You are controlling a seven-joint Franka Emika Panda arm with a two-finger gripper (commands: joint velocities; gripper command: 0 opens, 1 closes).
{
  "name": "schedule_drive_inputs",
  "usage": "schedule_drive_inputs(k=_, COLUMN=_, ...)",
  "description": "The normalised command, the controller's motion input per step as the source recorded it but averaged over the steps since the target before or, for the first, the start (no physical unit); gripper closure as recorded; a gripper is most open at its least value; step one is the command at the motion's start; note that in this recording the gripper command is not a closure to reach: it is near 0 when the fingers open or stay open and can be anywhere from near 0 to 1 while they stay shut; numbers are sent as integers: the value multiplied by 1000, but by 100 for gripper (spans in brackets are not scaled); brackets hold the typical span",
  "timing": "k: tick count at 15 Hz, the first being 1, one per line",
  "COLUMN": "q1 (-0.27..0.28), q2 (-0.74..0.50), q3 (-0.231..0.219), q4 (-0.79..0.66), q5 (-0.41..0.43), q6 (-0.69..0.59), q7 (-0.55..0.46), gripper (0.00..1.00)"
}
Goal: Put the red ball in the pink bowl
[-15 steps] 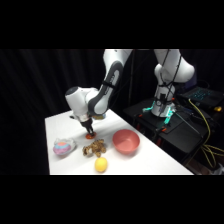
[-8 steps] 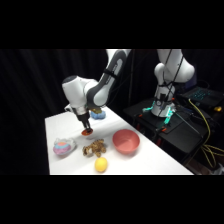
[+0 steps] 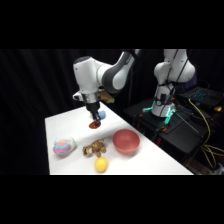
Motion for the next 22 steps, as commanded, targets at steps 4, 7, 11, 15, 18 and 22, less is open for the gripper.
schedule_drive_inputs(k=4, q1=136, q2=-500, q3=82, q4=-473, q5=-198, q6=-91, q7=192, gripper=27)
schedule_drive_inputs(k=7, q1=90, q2=-461, q3=122, q4=-436, q5=-128, q6=-90, q7=146, gripper=27)
schedule_drive_inputs(k=11, q1=55, q2=-330, q3=134, q4=-330, q5=30, q6=-47, q7=72, gripper=27)
schedule_drive_inputs(k=15, q1=64, q2=-190, q3=124, q4=-147, q5=131, q6=-61, q7=5, gripper=27)
schedule_drive_inputs(k=18, q1=23, q2=-1, q3=62, q4=74, q5=150, q6=-69, q7=-83, gripper=25)
schedule_drive_inputs(k=22, q1=-25, q2=133, q3=5, q4=202, q5=134, q6=-59, q7=-138, gripper=25)
